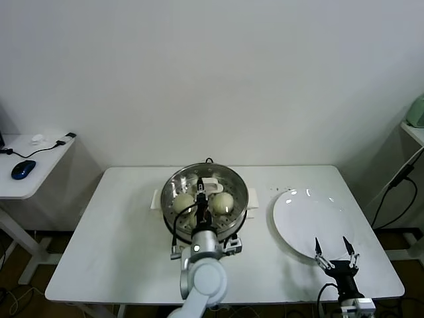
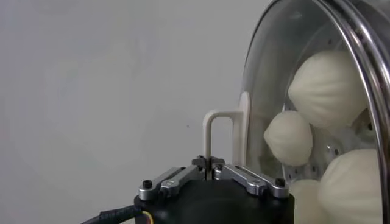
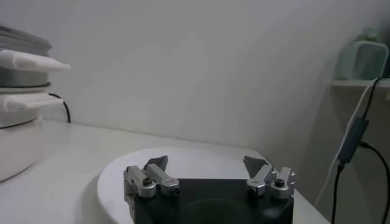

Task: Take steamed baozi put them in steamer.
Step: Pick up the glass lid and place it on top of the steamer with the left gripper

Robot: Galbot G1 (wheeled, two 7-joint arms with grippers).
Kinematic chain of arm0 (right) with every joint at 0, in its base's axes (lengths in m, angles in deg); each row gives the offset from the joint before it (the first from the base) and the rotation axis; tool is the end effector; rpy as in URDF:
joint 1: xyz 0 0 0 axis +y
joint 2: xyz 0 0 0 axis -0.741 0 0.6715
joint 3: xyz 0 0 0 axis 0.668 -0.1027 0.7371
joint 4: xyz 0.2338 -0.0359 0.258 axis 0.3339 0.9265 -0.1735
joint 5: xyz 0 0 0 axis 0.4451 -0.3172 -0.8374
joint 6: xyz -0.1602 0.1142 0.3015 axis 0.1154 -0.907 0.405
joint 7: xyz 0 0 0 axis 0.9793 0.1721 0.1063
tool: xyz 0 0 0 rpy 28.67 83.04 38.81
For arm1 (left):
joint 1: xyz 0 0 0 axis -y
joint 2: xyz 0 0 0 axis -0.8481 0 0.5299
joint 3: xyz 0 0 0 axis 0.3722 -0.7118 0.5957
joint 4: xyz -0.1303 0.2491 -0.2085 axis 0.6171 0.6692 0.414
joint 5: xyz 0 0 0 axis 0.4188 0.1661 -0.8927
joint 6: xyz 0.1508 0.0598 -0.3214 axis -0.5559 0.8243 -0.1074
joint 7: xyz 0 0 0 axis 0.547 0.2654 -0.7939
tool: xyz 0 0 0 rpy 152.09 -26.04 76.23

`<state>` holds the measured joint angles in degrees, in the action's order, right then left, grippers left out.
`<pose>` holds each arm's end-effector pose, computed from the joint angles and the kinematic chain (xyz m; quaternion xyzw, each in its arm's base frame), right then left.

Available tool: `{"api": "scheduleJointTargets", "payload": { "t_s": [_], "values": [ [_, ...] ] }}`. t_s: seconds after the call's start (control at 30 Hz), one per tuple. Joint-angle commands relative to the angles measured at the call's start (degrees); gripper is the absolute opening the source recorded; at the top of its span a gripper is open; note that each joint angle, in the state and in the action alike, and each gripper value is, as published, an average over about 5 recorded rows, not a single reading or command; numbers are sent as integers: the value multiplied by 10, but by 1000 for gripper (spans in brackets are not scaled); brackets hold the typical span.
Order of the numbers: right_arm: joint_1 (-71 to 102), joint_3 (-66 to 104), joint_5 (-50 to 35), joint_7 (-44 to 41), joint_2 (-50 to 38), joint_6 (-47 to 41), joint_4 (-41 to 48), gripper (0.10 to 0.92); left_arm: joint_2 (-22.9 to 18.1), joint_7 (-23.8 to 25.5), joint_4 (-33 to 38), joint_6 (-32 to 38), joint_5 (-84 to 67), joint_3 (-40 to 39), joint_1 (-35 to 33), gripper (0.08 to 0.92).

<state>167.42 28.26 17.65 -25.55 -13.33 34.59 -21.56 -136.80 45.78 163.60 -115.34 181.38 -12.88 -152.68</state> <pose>0.1676 -0.1460 -0.4259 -0.0315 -0.9950 0.0822 0.0462 0.2795 -0.1883 -0.2845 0.0437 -0.7112 -0.7003 0.0441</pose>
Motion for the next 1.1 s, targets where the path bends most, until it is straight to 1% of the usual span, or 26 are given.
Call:
{"api": "scheduleJointTargets", "payload": {
  "t_s": [0.03, 0.13, 0.23, 0.67, 0.9, 1.0, 1.1],
  "values": [
    [1, 0, 3, 0, 1, 4, -1, 823, -5, -1, -2, 0, 2, -3, -2, 132],
    [1, 0, 4, -1, 0, 5, -1, 823, -4, -4, -5, 0, 1, 0, 0, 133],
    [1, 0, 5, -1, 0, 6, -1, 823, -2, -4, -5, 0, 0, 1, 0, 168],
    [1, 6, 6, -9, -5, 4, -6, 823, 0, -4, -3, 1, -11, 0, 0, 534],
    [-1, 2, 4, -10, -4, -7, -13, 823, 20, 10, 31, -1, -35, -3, -2, 740],
    [1, -2, -6, 0, -5, -17, -19, 823, 32, 20, 57, -5, -54, -11, -7, 802],
    [2, -5, -19, -1, -8, -23, -23, 823, 46, 22, 91, -8, -84, -19, -17, 820]
  ]
}}
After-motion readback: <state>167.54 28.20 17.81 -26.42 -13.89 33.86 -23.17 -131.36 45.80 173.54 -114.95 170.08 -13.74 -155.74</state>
